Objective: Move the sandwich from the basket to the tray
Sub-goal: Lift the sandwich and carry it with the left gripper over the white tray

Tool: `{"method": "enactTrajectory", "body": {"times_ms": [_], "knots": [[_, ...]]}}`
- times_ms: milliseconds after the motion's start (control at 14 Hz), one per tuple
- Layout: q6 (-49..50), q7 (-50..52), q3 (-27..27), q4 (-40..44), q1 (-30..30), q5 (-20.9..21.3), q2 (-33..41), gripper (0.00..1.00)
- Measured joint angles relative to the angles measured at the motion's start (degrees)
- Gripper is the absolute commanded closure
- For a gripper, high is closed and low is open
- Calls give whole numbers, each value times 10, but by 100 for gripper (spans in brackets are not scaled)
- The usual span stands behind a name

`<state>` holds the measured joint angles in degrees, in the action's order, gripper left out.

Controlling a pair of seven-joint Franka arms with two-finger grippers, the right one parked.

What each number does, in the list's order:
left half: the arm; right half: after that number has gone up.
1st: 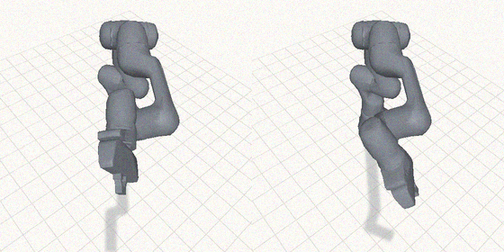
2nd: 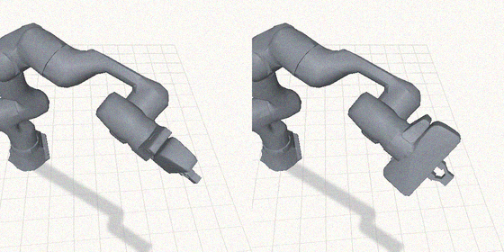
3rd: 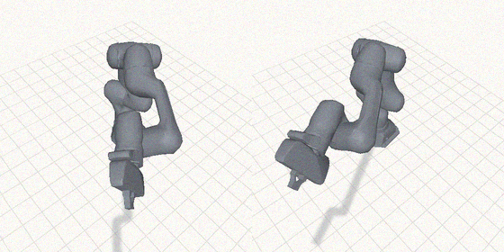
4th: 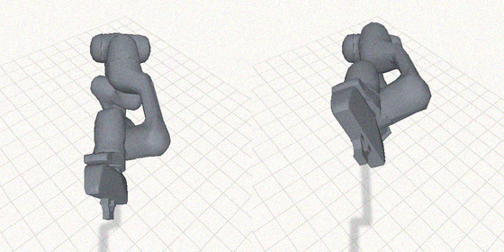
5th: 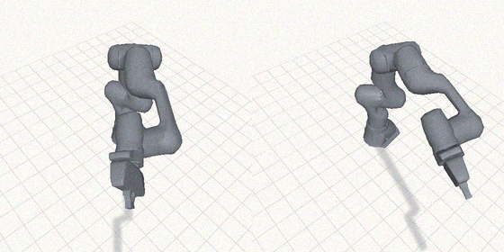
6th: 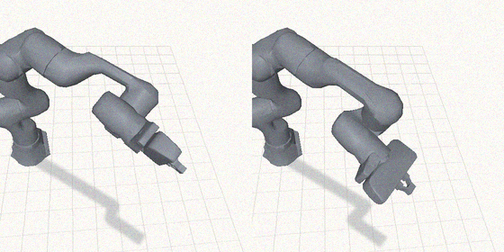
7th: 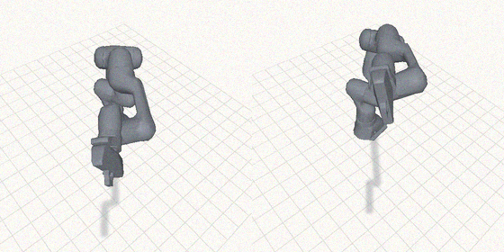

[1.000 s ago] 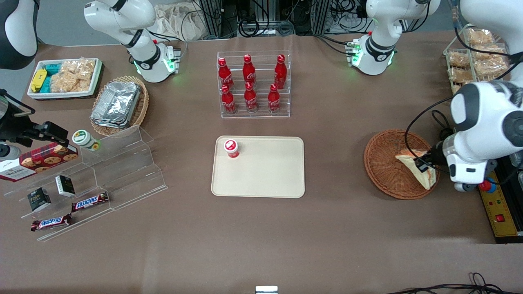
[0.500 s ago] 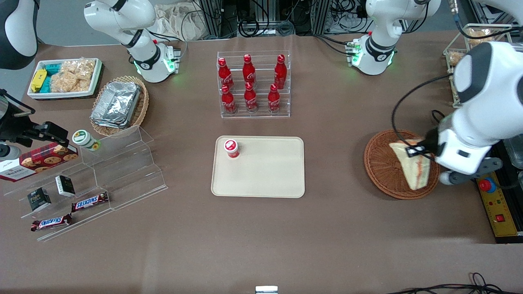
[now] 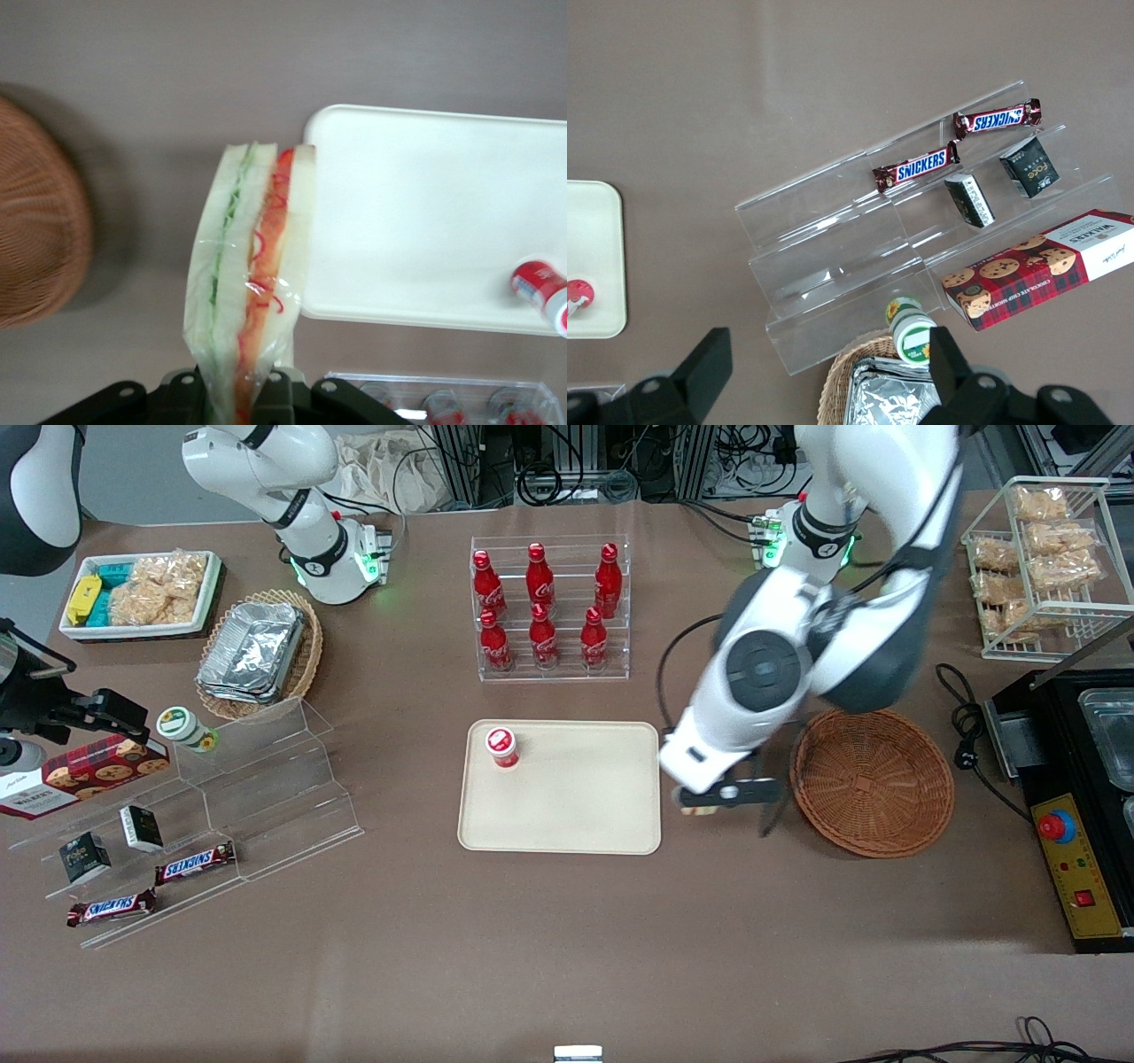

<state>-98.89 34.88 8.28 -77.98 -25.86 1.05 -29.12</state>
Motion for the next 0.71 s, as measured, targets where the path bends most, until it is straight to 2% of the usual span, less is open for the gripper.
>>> {"method": "enactTrajectory", "body": {"times_ms": [357,714], "knots": [[-89,26,0,20,-37,0,-115,100],[-137,62,0,15,-41,0,-152,100]]}}
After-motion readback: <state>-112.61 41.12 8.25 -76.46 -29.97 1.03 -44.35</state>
